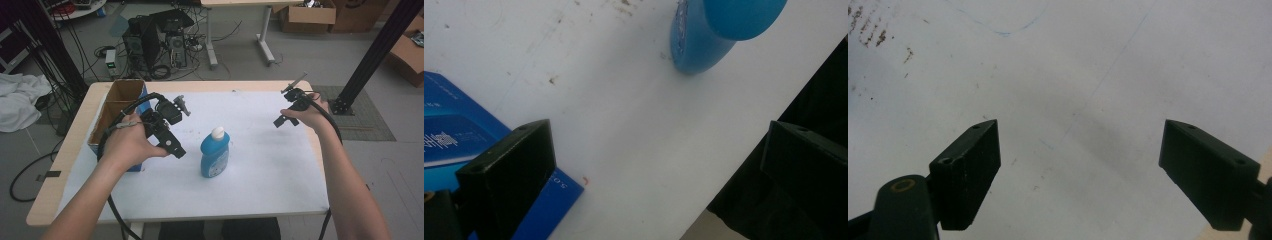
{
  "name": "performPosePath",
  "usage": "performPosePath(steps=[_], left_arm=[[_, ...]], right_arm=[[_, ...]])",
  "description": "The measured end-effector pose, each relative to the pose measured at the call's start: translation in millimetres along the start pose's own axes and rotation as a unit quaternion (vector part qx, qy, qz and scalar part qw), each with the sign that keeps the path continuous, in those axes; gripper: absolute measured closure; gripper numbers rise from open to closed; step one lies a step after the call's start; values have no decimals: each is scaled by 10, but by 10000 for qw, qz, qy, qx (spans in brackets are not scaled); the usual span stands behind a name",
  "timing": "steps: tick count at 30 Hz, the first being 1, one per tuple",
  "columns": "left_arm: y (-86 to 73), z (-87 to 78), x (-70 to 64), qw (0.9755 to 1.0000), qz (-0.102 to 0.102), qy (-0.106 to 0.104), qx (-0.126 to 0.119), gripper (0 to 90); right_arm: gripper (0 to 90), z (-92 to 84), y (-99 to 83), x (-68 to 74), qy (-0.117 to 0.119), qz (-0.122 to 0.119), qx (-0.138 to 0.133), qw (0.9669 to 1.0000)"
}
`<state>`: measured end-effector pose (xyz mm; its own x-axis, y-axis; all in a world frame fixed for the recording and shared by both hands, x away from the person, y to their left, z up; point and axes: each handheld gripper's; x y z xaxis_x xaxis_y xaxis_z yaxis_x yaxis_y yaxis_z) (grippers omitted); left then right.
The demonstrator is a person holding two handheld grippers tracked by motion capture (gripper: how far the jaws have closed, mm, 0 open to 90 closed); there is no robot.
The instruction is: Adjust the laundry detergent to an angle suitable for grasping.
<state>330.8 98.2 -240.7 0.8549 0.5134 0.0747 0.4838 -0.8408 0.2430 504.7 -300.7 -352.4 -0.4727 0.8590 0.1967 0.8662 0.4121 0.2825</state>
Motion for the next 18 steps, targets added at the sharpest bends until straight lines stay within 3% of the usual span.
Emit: performPosePath(steps=[18], left_arm=[[6, -18, 14, 10000, 15, 15, -18, 17]], right_arm=[[174, -10, 10, 33, 16, -58, -30, 10000]])
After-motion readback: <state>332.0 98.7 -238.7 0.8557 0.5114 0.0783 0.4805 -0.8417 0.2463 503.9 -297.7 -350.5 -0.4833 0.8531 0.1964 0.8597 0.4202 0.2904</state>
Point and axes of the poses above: each handheld gripper's, and its own axes: z roughly forward along the jaws, y roughly out of its top, x roughly to its left, and after that the axes turned 9 degrees about z, right-handed
